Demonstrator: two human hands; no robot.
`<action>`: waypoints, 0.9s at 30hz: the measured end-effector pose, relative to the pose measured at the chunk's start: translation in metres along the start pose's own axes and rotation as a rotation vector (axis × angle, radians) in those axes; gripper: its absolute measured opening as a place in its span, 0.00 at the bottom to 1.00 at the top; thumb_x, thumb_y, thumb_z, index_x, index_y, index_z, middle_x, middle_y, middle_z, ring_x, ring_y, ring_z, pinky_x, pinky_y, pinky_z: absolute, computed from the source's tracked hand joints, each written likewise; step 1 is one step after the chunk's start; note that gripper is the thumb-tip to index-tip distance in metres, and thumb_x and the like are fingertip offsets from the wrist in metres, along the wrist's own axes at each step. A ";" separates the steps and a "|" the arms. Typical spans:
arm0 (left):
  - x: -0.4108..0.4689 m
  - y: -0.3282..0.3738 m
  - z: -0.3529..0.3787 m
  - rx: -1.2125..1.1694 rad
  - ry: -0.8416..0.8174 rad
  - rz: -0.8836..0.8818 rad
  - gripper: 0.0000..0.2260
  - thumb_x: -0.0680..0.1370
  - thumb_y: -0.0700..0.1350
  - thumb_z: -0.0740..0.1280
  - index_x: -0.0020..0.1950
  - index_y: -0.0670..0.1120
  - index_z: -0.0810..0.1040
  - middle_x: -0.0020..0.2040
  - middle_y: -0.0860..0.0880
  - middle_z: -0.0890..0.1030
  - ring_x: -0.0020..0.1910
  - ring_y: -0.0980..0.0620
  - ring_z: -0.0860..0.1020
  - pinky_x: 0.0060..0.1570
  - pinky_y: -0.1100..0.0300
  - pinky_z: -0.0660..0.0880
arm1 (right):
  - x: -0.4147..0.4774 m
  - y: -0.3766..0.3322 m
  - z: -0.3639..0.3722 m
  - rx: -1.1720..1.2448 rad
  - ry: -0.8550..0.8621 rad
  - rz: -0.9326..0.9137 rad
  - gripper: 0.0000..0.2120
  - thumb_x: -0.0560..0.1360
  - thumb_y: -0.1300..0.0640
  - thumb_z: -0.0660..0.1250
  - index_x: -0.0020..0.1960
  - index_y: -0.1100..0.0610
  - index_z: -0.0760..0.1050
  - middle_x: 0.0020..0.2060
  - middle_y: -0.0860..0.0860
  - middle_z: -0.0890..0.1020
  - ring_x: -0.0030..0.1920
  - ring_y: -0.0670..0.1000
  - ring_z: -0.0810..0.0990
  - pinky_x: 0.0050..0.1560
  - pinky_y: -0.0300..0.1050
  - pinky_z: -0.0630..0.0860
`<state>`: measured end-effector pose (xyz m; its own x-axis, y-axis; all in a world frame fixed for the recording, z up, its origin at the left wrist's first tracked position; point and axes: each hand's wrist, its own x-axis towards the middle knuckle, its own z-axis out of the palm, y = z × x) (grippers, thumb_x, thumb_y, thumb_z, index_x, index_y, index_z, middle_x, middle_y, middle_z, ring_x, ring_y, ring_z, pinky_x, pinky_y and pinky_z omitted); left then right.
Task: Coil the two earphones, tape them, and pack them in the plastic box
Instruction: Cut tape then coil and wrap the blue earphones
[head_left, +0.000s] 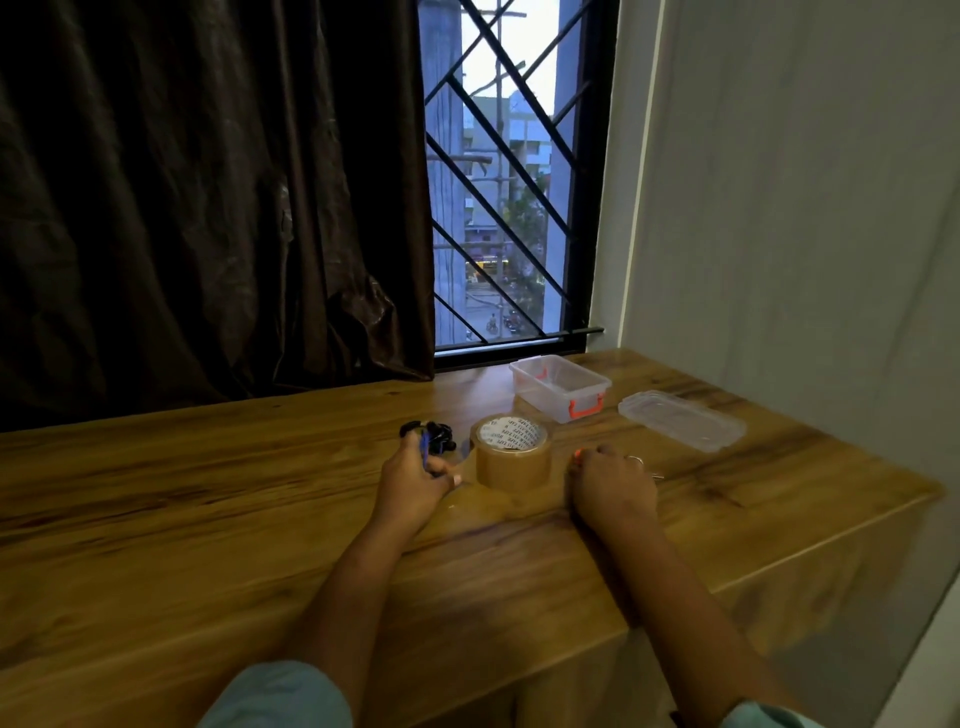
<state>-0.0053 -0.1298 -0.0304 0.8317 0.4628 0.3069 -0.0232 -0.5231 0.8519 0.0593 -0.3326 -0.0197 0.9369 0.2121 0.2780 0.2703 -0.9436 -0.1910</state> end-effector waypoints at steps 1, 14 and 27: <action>-0.002 0.001 -0.001 0.003 -0.001 0.003 0.30 0.71 0.36 0.73 0.69 0.40 0.64 0.34 0.53 0.75 0.39 0.54 0.75 0.42 0.62 0.68 | -0.003 -0.002 -0.002 0.039 0.008 -0.025 0.15 0.79 0.49 0.55 0.56 0.55 0.75 0.55 0.55 0.78 0.54 0.58 0.77 0.54 0.53 0.75; -0.008 -0.001 -0.006 -0.019 0.026 0.024 0.20 0.70 0.38 0.73 0.53 0.46 0.65 0.37 0.54 0.79 0.40 0.52 0.77 0.35 0.65 0.68 | -0.031 0.008 -0.021 0.123 0.052 0.042 0.08 0.77 0.51 0.62 0.51 0.53 0.76 0.48 0.53 0.80 0.52 0.56 0.76 0.47 0.50 0.78; -0.008 -0.001 -0.010 -0.124 -0.001 -0.029 0.18 0.72 0.39 0.72 0.53 0.44 0.66 0.40 0.50 0.80 0.40 0.51 0.77 0.35 0.63 0.70 | -0.040 -0.022 -0.045 -0.320 -0.153 -0.073 0.12 0.79 0.59 0.58 0.62 0.56 0.71 0.60 0.54 0.76 0.60 0.56 0.76 0.60 0.51 0.74</action>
<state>-0.0177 -0.1259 -0.0295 0.8335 0.4758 0.2808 -0.0674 -0.4169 0.9064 0.0058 -0.3316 0.0155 0.9467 0.2945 0.1309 0.2772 -0.9512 0.1354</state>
